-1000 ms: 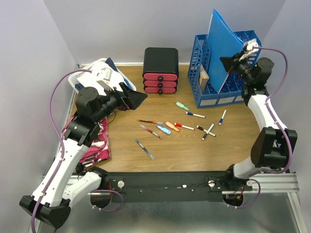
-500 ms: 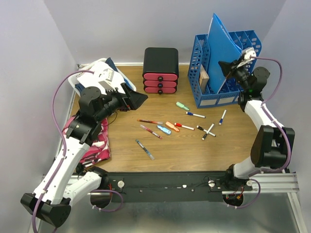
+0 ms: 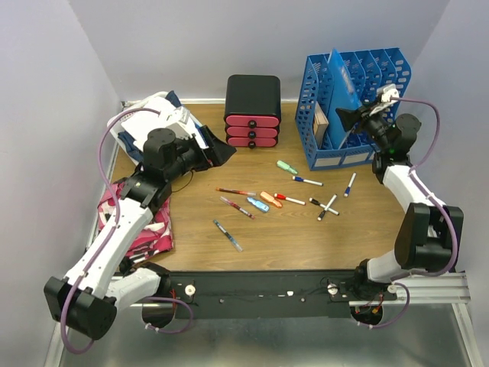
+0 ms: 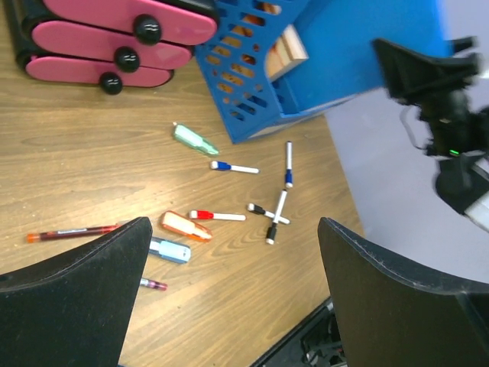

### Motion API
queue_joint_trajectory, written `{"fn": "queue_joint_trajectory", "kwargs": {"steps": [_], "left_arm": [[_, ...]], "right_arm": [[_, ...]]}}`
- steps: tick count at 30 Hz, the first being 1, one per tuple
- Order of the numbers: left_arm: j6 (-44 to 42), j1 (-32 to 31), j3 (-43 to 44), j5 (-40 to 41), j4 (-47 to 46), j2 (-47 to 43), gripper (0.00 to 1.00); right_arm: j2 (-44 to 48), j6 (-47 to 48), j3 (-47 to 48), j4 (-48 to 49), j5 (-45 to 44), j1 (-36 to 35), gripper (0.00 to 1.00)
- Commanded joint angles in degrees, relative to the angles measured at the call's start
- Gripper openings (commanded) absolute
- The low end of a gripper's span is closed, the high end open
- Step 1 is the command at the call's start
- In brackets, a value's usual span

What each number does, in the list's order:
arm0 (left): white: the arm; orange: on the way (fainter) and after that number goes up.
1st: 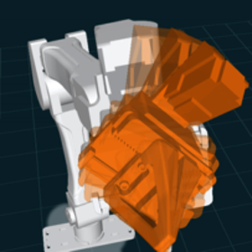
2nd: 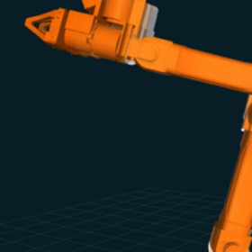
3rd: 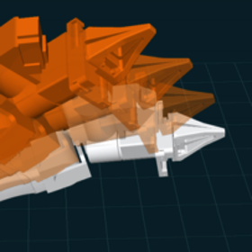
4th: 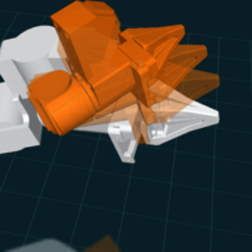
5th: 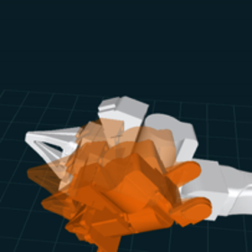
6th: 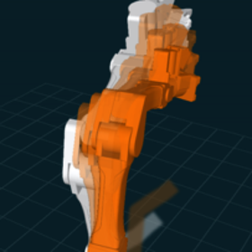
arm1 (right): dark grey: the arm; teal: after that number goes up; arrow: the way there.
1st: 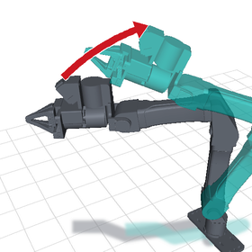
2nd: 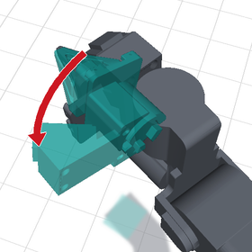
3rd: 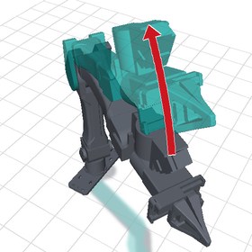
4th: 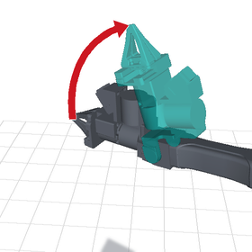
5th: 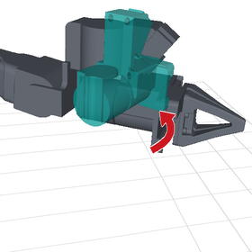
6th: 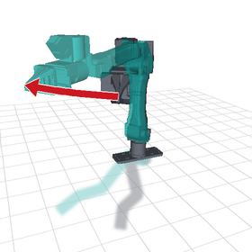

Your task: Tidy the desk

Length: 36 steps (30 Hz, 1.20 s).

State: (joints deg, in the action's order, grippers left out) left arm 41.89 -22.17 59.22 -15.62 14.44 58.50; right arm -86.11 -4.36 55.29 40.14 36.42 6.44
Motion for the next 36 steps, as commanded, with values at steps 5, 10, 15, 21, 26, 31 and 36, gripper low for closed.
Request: {"fn": "queue_joint_trajectory", "kwargs": {"steps": [5,10,15,21,26,31,36], "left_arm": [[0.12,0.11,2.12,5.60,-3.98,8.64,0.98],[-0.31,-0.24,4.67,5.95,-5.12,14.09,0.98],[-1.19,-0.68,7.83,8.05,-5.03,19.88,0.97],[-1.55,-1.73,14.25,12.36,-5.82,29.01,0.87],[-2.77,-2.35,20.92,10.26,-7.76,38.34,0.74],[-3.92,-2.52,29.09,9.90,-6.53,47.93,0.65],[-4.45,-2.61,34.11,10.08,-6.53,53.90,0.62]], "right_arm": [[8.66,-0.12,2.10,-8.05,-2.66,-0.46,0.71],[11.04,-0.56,5.00,-15.60,-3.90,-0.46,0.72],[12.98,1.27,14.19,-28.24,0.65,-0.46,0.75],[14.82,10.85,21.44,-51.63,5.41,-0.46,0.86],[18.69,16.83,18.64,-60.78,11.19,-0.46,0.87],[21.50,19.65,15.12,-67.55,17.35,-0.46,0.87],[23.26,21.50,10.72,-69.23,20.26,-0.37,0.87]]}}
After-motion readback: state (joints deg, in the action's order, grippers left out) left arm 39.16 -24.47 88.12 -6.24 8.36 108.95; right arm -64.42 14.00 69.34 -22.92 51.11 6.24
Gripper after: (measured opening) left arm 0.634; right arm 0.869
